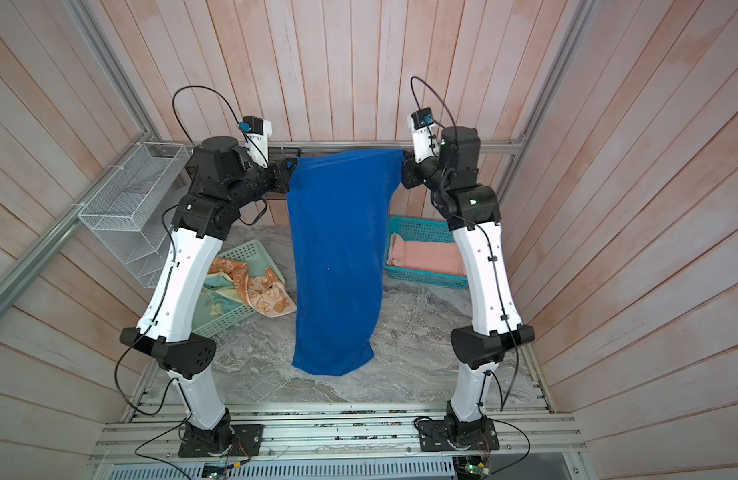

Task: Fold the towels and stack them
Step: 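Lift the blue towel high with both grippers, letting it hang straight, then lower the hanging blue towel flat onto the table with both grippers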

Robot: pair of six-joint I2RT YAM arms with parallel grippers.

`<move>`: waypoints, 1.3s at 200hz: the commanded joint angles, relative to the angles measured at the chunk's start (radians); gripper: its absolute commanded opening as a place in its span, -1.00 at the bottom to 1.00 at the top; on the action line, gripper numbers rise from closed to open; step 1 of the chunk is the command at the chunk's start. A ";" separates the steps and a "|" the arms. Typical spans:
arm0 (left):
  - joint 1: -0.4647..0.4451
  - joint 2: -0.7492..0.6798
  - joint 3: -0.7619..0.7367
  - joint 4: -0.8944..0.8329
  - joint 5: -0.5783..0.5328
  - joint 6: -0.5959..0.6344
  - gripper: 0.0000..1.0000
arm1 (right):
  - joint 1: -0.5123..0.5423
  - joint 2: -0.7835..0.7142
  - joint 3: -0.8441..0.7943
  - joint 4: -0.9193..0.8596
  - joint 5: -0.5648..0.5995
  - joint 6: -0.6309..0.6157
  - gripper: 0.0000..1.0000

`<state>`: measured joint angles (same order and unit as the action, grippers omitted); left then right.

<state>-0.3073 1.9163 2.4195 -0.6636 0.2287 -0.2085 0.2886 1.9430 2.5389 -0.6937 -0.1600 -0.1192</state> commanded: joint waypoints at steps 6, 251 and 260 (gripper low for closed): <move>0.093 0.090 -0.074 0.088 0.050 -0.043 -1.00 | -0.043 0.141 0.001 0.021 -0.073 0.055 -1.00; -0.232 -0.378 -1.617 0.435 -0.077 -0.301 -0.18 | 0.353 -0.341 -1.647 0.461 -0.137 0.444 -1.00; -0.263 -0.398 -1.599 0.413 -0.104 -0.285 -0.15 | 0.352 -0.330 -1.623 0.452 -0.137 0.429 -1.00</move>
<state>-0.5152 1.5967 0.7856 -0.2260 0.2150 -0.5220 0.6353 1.6253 0.8711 -0.2783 -0.2897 0.3111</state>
